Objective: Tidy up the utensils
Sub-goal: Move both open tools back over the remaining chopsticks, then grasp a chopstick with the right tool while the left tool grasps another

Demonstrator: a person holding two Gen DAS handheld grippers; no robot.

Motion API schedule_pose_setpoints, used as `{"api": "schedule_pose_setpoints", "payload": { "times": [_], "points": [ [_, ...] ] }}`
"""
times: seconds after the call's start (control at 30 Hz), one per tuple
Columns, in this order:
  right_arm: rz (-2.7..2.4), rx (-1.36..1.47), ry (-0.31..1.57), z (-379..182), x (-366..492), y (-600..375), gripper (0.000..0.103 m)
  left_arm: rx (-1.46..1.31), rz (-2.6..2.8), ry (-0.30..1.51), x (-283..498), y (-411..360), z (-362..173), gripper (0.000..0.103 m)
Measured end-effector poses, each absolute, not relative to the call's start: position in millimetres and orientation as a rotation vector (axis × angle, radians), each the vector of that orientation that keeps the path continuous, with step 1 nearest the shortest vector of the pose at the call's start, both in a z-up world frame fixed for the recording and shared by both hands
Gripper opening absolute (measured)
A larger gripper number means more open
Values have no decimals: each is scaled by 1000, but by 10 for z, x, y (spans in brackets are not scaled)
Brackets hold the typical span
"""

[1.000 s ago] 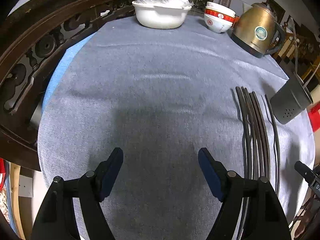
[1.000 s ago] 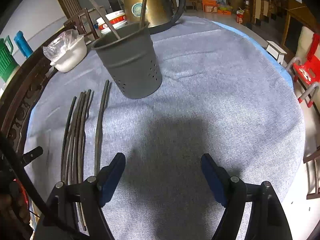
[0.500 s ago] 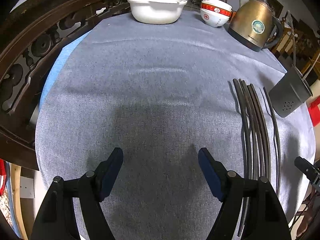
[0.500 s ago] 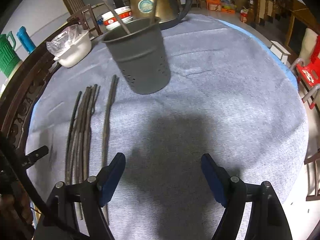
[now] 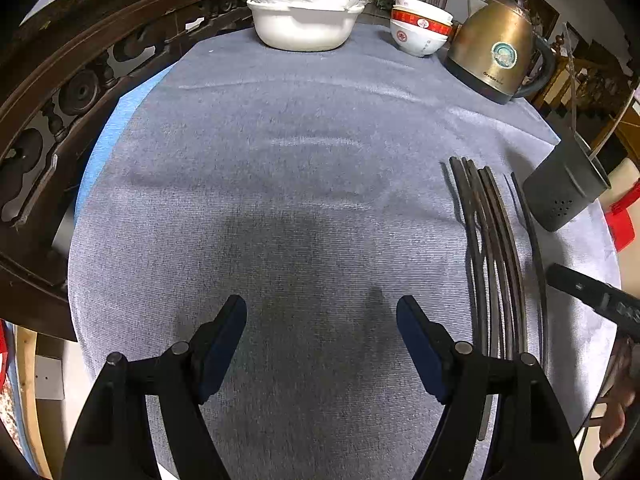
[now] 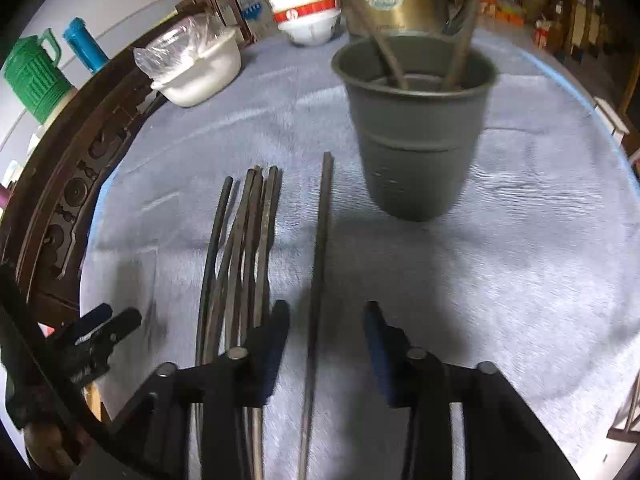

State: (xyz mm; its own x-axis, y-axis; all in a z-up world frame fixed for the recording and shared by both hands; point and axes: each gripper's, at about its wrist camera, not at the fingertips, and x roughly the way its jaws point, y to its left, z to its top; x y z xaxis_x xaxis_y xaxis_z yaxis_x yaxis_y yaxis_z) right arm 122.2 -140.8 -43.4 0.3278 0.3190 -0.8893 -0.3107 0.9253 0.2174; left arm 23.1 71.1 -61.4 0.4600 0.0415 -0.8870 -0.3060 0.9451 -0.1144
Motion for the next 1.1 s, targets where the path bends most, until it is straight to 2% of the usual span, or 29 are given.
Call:
{"api": "schedule_pose_setpoints", "payload": {
  "times": [0.17, 0.23, 0.3, 0.33, 0.87, 0.9, 0.93, 1.0, 1.1],
  "points": [
    [393, -20, 1194, -558, 1370, -1231, 36, -279, 209, 1084, 238, 721, -620, 78],
    [380, -39, 1197, -596, 1403, -1175, 30, -283, 200, 1091, 254, 715, -624, 78],
    [378, -63, 1201, -605, 1398, -1145, 12, -284, 193, 1098, 270, 704, -619, 78],
    [378, -72, 1207, -613, 1400, -1138, 7, -284, 187, 1102, 283, 688, -616, 78],
    [425, -36, 1219, -624, 1315, -1561, 6, -340, 69, 1221, 954, 169, -542, 77],
    [432, -29, 1217, -620, 1311, -1577, 6, -331, 83, 1231, 981, 153, -563, 72],
    [438, -23, 1216, -621, 1309, -1591, 6, -328, 93, 1241, 1006, 153, -576, 63],
    [450, -15, 1213, -625, 1312, -1617, 7, -341, 102, 1272, 1061, 157, -648, 54],
    [463, -2, 1212, -638, 1327, -1613, 7, -328, 102, 1281, 1117, 106, -663, 50]
  ]
}}
